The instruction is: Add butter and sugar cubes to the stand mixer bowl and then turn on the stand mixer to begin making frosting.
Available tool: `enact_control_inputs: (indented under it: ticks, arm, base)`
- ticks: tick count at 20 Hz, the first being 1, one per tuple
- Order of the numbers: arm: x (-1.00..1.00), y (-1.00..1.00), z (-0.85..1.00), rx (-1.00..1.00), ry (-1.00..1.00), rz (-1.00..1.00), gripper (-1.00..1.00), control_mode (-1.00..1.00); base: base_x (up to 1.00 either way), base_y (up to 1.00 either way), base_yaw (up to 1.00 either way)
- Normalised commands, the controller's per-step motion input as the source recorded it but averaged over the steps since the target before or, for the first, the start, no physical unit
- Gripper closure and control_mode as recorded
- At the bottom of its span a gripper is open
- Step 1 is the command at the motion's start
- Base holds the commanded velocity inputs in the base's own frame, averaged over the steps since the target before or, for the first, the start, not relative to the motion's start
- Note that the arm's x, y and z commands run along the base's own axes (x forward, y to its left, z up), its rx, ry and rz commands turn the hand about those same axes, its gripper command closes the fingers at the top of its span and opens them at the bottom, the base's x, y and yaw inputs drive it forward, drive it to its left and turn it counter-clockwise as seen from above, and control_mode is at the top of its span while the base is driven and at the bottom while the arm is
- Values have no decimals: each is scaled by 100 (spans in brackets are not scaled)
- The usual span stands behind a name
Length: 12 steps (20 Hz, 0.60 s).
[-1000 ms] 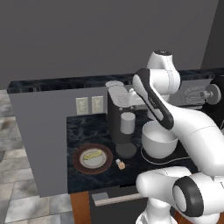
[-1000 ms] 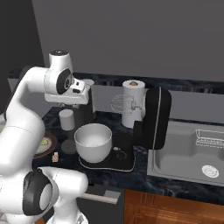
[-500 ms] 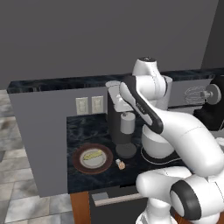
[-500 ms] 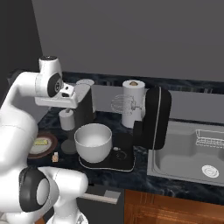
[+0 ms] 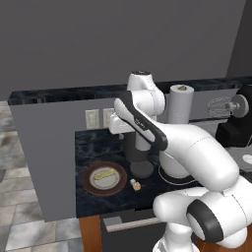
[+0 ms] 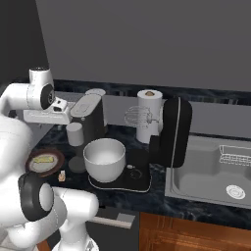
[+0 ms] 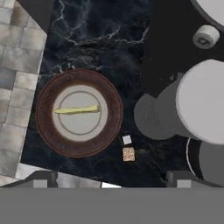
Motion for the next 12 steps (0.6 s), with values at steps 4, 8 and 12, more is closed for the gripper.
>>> enact_control_inputs:
  ticks: [4,8,12]
  arm:
    - [-3,48,-23,-1,0,14,-100,-100]
    - [-4,55,-19,-3,0,15,-100,-100]
    - [-2,26,-21,0,0,18,-100,-100]
  base:
    - [0,0,0]
    - [0,0,0]
    - [0,0,0]
